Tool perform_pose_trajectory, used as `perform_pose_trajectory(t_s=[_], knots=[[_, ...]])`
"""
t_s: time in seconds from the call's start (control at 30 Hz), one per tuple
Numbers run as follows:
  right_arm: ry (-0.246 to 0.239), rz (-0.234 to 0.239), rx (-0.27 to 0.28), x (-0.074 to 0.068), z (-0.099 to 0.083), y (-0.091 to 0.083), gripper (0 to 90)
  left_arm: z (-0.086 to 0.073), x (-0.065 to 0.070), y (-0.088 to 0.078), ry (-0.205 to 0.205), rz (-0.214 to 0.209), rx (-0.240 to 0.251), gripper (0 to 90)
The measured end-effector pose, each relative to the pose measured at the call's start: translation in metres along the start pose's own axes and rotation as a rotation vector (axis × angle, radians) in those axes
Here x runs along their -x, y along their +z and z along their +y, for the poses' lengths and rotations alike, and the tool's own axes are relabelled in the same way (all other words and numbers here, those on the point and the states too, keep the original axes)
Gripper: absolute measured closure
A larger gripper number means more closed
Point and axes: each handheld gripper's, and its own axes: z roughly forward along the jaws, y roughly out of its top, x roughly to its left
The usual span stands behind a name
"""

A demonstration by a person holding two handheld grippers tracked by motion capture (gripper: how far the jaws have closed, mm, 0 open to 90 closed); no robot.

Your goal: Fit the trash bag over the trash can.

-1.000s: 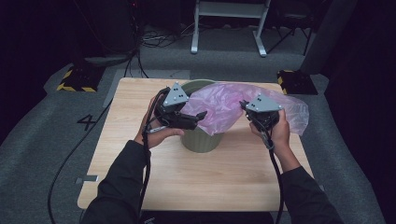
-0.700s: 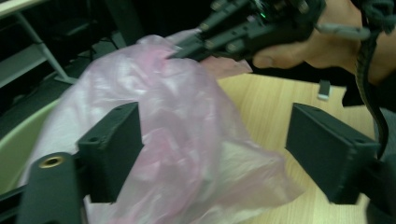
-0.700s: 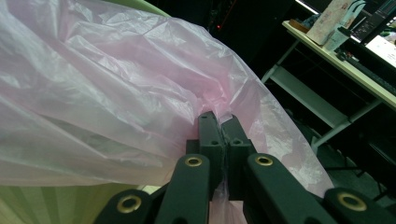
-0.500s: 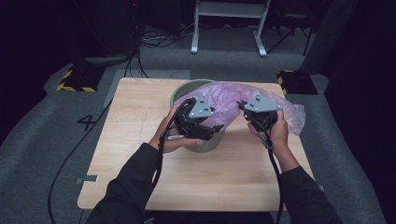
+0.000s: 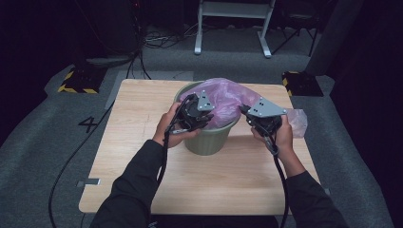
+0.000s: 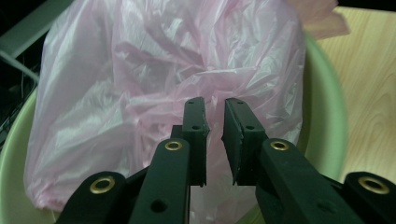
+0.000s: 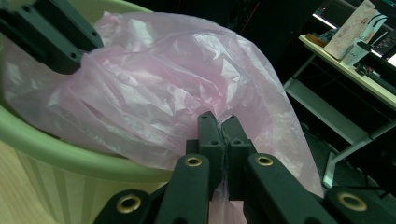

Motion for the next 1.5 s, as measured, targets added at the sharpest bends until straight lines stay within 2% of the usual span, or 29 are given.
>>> perform_pose_trajectory(t_s=[0.03,0.07,0.1,0.13,0.17,0.23,0.27,0.3,0.33,0.37,0.47,0.6,0.67,0.7,0.73,0.77,0.8,0.83,0.9,0.93,0.97,1.0,1.07,1.1,1.2,1.3,1.33,1.37,1.5], knots=[[0.0,0.0,0.0,0.0,0.0,0.0,89.4,-0.001,-0.001,0.0,-0.008,0.008,0.004,75.6],[-0.007,0.001,-0.004,0.0,0.001,0.0,89.4,-0.001,-0.003,0.0,-0.024,0.034,0.01,69.9],[-0.018,0.005,-0.013,-0.001,0.001,0.001,89.4,-0.002,-0.004,-0.001,-0.042,0.043,0.019,53.0],[-0.018,0.005,-0.013,-0.001,0.001,0.001,89.4,-0.003,-0.005,-0.003,-0.051,0.049,0.034,53.0],[-0.023,0.007,-0.016,-0.001,0.001,0.001,89.4,-0.004,-0.009,-0.006,-0.083,0.057,0.064,48.9],[-0.035,0.017,-0.027,-0.002,0.001,0.001,89.4,-0.006,-0.014,-0.011,-0.122,0.019,0.136,33.2],[-0.038,0.021,-0.028,-0.002,0.002,0.002,89.4,-0.006,-0.015,-0.013,-0.121,-0.003,0.159,32.4],[-0.042,0.023,-0.029,-0.003,0.002,0.002,89.4,-0.006,-0.014,-0.014,-0.115,-0.012,0.171,30.7],[-0.052,0.03,-0.028,-0.004,0.002,0.002,89.4,-0.005,-0.011,-0.015,-0.097,-0.024,0.18,24.7],[-0.052,0.03,-0.028,-0.004,0.002,0.002,89.4,-0.004,-0.009,-0.015,-0.089,-0.031,0.183,24.7],[-0.065,0.035,-0.027,-0.007,0.003,0.001,89.2,0.002,-0.002,-0.012,-0.064,-0.035,0.173,23.4],[-0.077,0.061,-0.015,-0.011,0.005,0.0,88.5,0.009,-0.001,-0.006,-0.067,-0.053,0.163,23.1],[-0.089,0.07,-0.008,-0.013,0.006,0.0,88.2,0.013,0.0,-0.002,-0.065,-0.048,0.143,26.6],[-0.094,0.081,-0.001,-0.014,0.006,-0.001,88.0,0.015,0.001,0.001,-0.056,-0.057,0.119,39.7],[-0.092,0.092,0.005,-0.014,0.006,-0.002,87.9,0.017,0.002,0.004,-0.058,-0.042,0.093,44.9],[-0.092,0.092,0.005,-0.014,0.006,-0.002,87.9,0.017,0.002,0.004,-0.058,-0.042,0.093,49.0],[-0.092,0.098,0.01,-0.014,0.006,-0.002,87.6,0.017,0.002,0.007,-0.045,-0.061,0.085,49.0],[-0.09,0.105,0.015,-0.014,0.006,-0.002,86.9,0.017,0.003,0.008,-0.032,-0.068,0.076,58.0],[-0.079,0.125,0.023,-0.014,0.005,-0.003,86.2,0.018,0.005,0.012,-0.009,-0.051,0.039,66.3],[-0.077,0.131,0.028,-0.014,0.005,-0.004,85.8,0.018,0.006,0.013,0.0,-0.056,0.033,70.1],[-0.068,0.152,0.04,-0.013,0.004,-0.005,83.3,0.017,0.006,0.014,0.002,-0.056,0.029,81.0],[-0.065,0.159,0.042,-0.013,0.004,-0.006,82.6,0.017,0.006,0.015,0.004,-0.054,0.025,84.0],[-0.062,0.159,0.045,-0.012,0.004,-0.007,81.0,0.017,0.005,0.016,0.008,-0.058,0.016,87.6],[-0.057,0.167,0.052,-0.012,0.003,-0.008,76.5,0.017,0.005,0.016,0.009,-0.055,0.012,89.1],[-0.037,0.186,0.063,-0.01,0.002,-0.011,54.0,0.015,0.003,0.017,0.017,-0.054,-0.007,89.7],[-0.018,0.209,0.081,-0.009,-0.005,-0.018,34.3,0.01,-0.002,0.016,-0.006,-0.045,-0.005,89.8],[-0.018,0.209,0.081,-0.009,-0.005,-0.018,34.3,0.01,-0.002,0.016,-0.006,-0.045,-0.005,89.8],[-0.026,0.184,0.071,-0.01,-0.01,-0.023,27.9,0.007,-0.004,0.016,-0.023,-0.048,0.002,89.7],[-0.037,0.164,0.04,-0.011,-0.021,-0.029,23.0,0.0,-0.011,0.016,-0.054,-0.053,0.006,89.8]])
